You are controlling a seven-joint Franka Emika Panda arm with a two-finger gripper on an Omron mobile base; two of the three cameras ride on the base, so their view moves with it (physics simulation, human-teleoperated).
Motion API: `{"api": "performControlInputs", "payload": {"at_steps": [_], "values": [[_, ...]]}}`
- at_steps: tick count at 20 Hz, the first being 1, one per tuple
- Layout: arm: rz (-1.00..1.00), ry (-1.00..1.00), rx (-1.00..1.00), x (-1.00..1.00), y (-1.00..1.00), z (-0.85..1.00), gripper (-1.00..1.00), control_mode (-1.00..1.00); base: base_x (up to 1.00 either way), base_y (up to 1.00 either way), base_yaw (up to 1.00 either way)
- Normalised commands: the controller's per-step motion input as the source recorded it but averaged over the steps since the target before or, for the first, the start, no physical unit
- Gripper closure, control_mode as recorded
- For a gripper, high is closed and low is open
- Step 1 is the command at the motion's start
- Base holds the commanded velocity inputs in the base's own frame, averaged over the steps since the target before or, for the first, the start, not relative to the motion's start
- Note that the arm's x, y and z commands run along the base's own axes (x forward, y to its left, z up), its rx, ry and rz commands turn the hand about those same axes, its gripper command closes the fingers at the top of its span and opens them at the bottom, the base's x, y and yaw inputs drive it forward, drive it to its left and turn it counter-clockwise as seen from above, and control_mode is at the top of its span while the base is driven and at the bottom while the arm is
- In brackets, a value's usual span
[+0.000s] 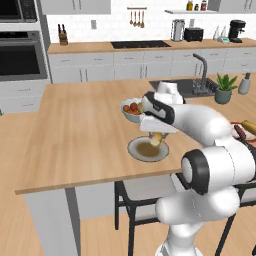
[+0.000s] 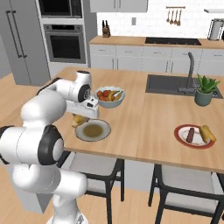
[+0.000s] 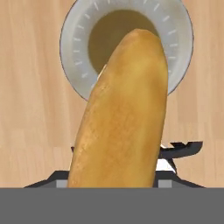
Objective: Place one bun and one sausage from the bowl on each plate.
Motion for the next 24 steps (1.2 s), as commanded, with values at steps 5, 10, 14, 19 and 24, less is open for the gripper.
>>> {"api": "performControlInputs", "payload": {"at_steps": [5,10,14,19,24], "values": [[0.00,0.01,0.00,0.69,0.18,-0.87,1.00,-1.00,0.00,0.00,0.00],[0.00,0.00,0.03,0.54,0.00,-0.68,1.00,-1.00,0.00,0.00,0.00],[0.00,0.00,0.05,0.52,0.00,-0.56,1.00,-1.00,0.00,0.00,0.00],[0.00,0.00,0.05,0.41,0.00,-0.41,-1.00,-1.00,0.00,0.00,0.00],[0.00,0.00,0.01,0.04,0.00,-0.04,-1.00,-1.00,0.00,0.00,0.00]]}}
